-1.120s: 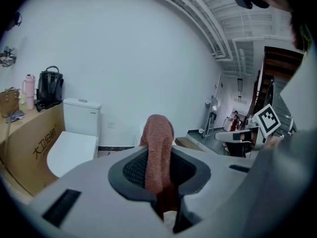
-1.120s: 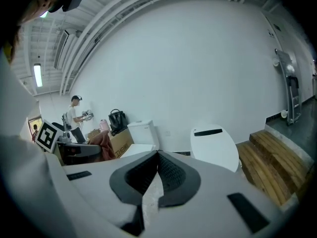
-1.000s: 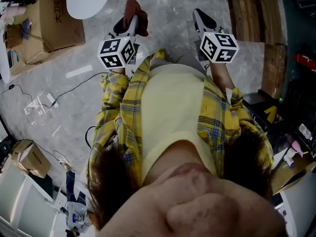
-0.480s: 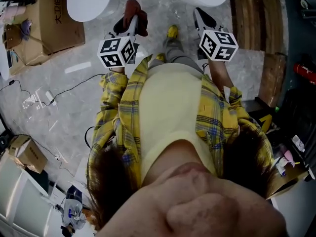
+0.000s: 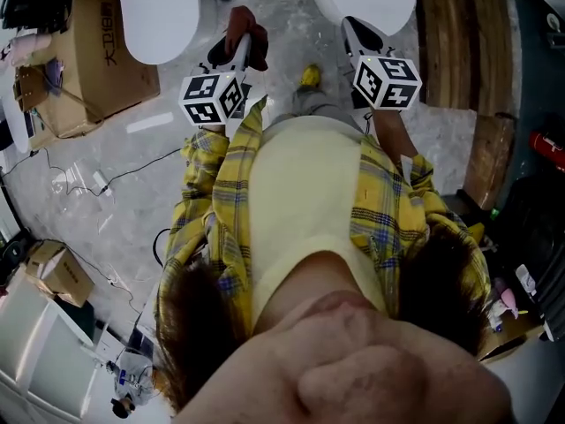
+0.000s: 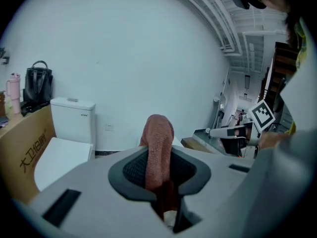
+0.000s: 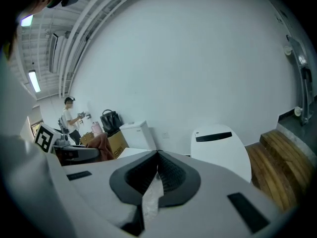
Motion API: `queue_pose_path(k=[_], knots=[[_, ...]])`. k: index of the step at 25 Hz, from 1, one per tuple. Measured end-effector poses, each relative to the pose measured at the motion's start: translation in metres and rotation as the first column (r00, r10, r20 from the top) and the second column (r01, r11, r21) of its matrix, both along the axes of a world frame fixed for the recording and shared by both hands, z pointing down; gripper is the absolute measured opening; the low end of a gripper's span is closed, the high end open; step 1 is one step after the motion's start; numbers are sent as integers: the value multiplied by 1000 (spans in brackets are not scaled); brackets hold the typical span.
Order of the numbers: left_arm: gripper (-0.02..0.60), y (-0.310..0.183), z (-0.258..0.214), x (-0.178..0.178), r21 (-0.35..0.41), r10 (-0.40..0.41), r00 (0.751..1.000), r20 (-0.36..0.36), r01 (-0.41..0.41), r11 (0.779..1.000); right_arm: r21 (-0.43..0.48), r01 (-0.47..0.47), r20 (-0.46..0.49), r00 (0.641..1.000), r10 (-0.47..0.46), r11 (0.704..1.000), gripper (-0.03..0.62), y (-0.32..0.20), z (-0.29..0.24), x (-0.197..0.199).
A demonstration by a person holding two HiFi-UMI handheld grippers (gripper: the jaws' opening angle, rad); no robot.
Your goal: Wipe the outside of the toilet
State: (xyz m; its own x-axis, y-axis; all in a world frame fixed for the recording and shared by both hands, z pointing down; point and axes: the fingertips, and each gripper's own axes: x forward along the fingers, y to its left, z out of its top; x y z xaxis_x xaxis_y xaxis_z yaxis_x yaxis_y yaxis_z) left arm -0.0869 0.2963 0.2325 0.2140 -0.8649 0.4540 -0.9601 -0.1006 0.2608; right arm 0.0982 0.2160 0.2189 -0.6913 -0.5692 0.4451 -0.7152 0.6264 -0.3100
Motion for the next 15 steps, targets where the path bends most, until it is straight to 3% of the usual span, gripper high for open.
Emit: queue_pose_path(k=[4, 9, 15], knots=[[84, -44, -3, 19, 17, 55, 999, -1, -55, 998, -9, 4, 1, 1000, -4, 1000, 25, -37, 3, 7], [84, -89, -1, 39, 9, 137, 989, 62, -137, 990, -39, 13, 9, 1000, -12, 999, 25, -73, 16, 12], [84, -123, 13, 49, -34, 144, 986, 90, -141, 989, -57, 21, 25, 999, -19, 998, 25, -100, 28, 14]])
